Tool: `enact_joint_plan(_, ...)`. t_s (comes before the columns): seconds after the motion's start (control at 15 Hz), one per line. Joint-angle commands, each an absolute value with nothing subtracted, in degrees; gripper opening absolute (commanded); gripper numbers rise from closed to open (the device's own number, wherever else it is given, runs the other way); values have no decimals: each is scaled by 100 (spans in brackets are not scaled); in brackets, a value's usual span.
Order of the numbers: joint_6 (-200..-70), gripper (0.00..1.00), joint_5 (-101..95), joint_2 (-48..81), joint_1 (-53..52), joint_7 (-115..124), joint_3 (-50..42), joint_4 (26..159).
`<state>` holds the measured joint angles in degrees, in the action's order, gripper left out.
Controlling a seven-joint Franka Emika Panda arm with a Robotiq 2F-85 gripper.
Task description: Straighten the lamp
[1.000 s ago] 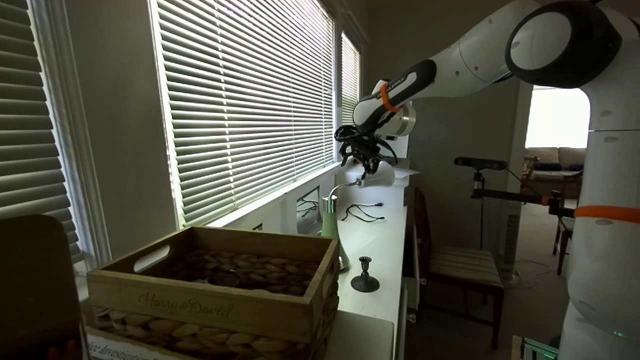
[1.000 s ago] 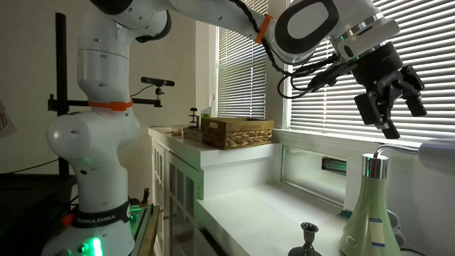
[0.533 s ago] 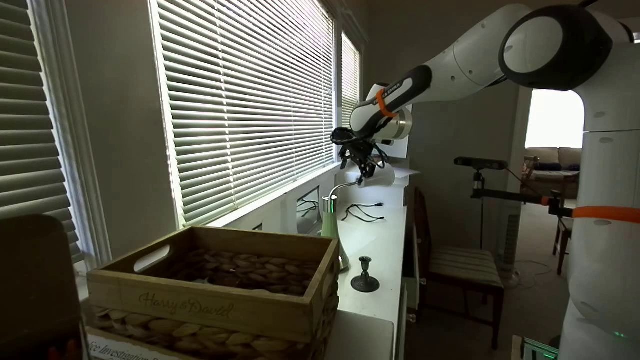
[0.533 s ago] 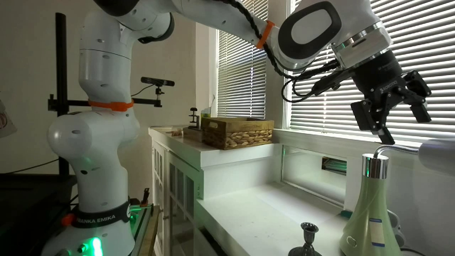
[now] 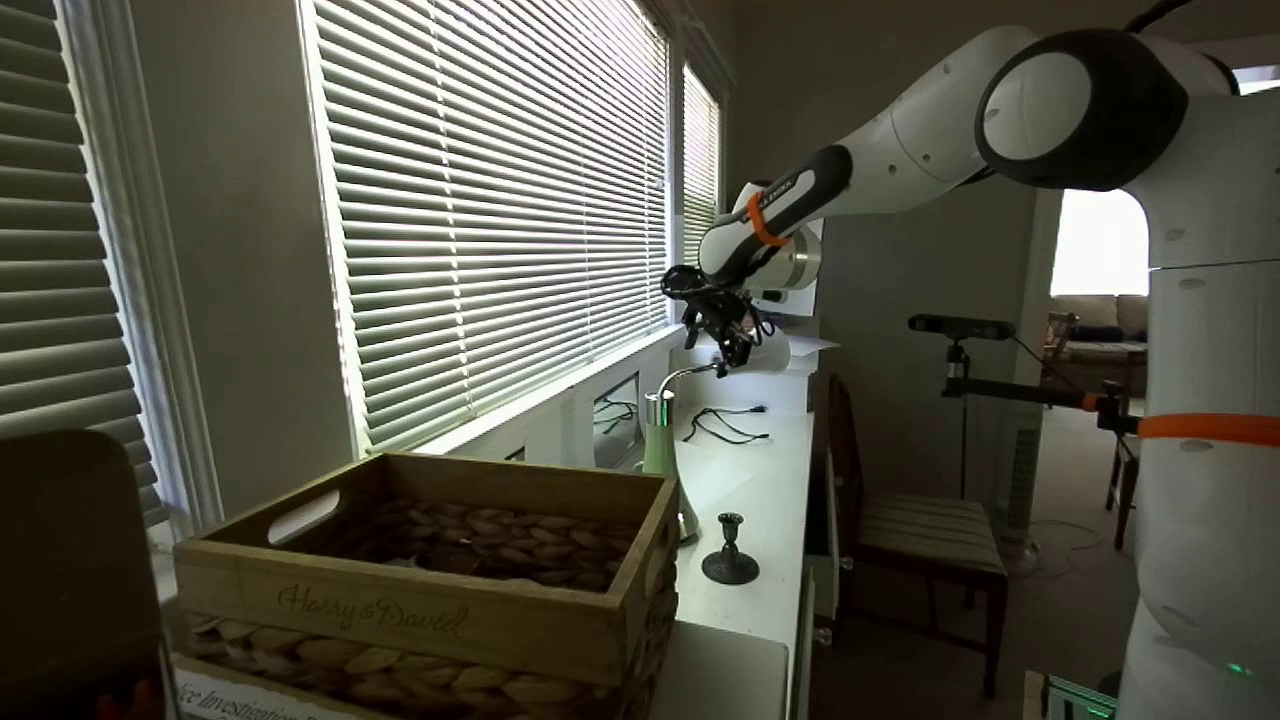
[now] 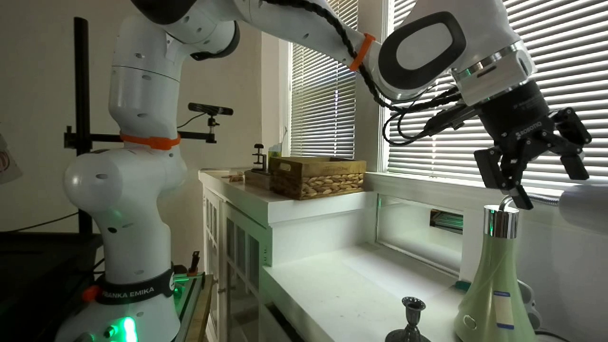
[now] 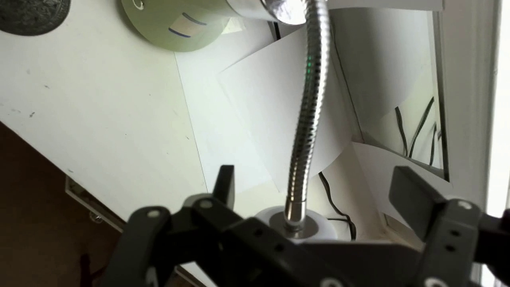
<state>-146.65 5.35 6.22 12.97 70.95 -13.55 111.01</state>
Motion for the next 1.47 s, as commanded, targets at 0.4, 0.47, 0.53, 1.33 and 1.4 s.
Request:
enact_joint_plan(0.4, -14551, 35, 663, 761, 1242, 7208, -1416, 10951)
enact_joint_plan(0.47, -14529, 34, 676, 760, 1242, 7199, -1413, 10938)
enact_joint_plan(0.53, -14544, 29, 654, 754, 1238, 7212, -1416, 10938)
enact_joint_plan(1.33, -14475, 25, 690, 735, 1245, 7120, -1402, 10970)
enact_joint_plan(1.4, -14464, 37, 696, 738, 1245, 7098, -1398, 10967)
